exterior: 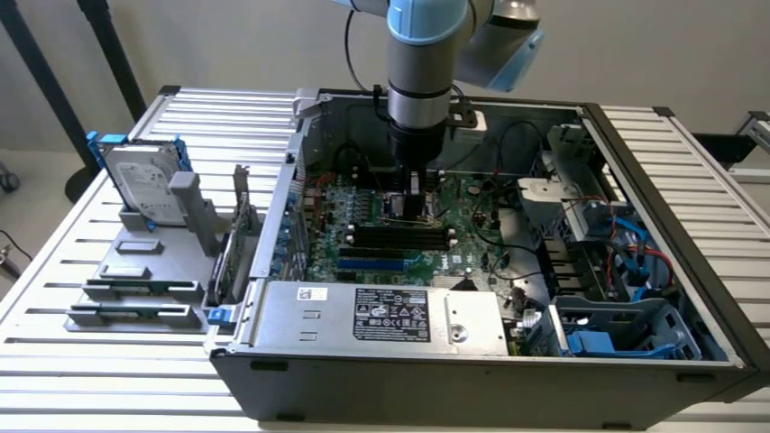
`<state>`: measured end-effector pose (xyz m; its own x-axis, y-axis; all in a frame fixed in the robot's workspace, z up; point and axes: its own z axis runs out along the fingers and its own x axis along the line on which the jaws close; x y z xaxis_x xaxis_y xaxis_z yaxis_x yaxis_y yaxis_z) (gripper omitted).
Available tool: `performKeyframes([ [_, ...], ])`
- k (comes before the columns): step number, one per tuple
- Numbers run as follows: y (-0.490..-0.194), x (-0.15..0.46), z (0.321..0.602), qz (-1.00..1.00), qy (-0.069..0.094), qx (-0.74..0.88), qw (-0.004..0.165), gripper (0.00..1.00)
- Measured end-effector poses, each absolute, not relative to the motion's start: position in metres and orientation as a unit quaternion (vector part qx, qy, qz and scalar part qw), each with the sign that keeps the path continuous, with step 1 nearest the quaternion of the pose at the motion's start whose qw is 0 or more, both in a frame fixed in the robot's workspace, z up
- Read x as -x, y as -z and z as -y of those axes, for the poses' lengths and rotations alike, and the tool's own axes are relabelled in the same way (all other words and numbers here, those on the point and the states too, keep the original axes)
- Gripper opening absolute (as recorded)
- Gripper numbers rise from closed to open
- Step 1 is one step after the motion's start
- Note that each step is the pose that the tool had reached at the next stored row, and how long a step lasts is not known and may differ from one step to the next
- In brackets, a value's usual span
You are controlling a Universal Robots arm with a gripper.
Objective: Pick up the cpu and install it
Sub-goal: 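Place the cpu into insertion slot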
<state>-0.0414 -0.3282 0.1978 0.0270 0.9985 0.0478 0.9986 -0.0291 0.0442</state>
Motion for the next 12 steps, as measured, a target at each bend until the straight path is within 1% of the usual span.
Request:
performKeyframes([
  [12,-0.2076,0.0439,0.3281,0.697,0.032,0.717,0.002,0.63],
])
